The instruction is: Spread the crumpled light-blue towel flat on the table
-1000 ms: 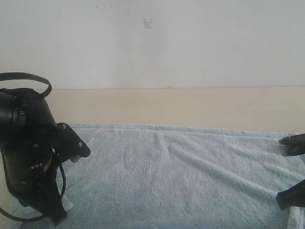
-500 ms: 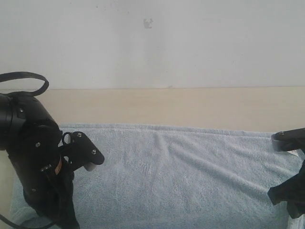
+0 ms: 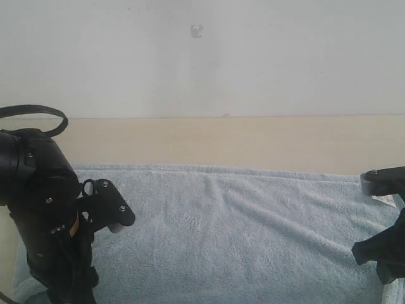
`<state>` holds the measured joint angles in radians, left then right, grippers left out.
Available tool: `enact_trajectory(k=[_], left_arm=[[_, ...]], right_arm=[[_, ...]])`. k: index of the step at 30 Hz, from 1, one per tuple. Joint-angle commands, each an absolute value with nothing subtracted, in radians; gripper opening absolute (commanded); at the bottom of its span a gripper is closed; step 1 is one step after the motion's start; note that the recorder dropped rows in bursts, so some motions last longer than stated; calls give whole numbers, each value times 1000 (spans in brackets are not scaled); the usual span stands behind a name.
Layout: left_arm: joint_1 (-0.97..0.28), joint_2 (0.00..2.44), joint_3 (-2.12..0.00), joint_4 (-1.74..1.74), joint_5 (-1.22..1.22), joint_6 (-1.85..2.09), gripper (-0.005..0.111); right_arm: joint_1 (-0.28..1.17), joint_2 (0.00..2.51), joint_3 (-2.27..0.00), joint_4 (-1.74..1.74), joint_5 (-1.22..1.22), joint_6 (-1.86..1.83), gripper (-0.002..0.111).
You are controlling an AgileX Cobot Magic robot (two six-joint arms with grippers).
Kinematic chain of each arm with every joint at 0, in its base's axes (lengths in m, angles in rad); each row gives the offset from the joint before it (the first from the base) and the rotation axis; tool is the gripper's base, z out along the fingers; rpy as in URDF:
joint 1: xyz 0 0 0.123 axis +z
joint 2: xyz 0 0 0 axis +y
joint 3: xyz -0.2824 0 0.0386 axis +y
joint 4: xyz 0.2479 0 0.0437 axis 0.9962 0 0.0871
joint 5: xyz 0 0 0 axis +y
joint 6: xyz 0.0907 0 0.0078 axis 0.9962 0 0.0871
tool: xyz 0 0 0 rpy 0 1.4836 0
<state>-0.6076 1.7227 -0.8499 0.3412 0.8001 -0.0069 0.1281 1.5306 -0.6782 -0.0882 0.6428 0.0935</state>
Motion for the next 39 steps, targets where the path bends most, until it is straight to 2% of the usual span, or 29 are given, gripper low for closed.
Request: enact_trajectory(k=[1, 4, 8, 10, 16, 21, 27, 34, 39], left_arm=[[-614, 1734, -834, 383, 762, -29, 62], [-614, 1761, -819, 400, 751, -29, 62], [-614, 1786, -816, 438, 799, -36, 56], [-614, 1786, -816, 454, 811, -70, 46], [-614, 1786, -821, 494, 867, -141, 5], [-614, 1786, -821, 494, 868, -141, 4], [-614, 1786, -821, 482, 868, -141, 4], [-614, 1786, -821, 480, 868, -141, 4], [-614, 1786, -821, 447, 871, -141, 4]], right_arm=[[120, 1526, -676, -86, 636, 99, 50], [120, 1528, -674, -123, 637, 102, 50], [120, 1548, -668, -331, 700, 321, 50], [120, 1548, -668, -381, 687, 409, 50], [120, 1548, -668, -454, 618, 409, 50], [109, 1548, -668, -469, 592, 409, 50], [20, 1548, -668, -416, 592, 407, 50], [-2, 1550, -668, -129, 538, 57, 50], [-2, 1622, -668, -128, 524, 49, 50]])
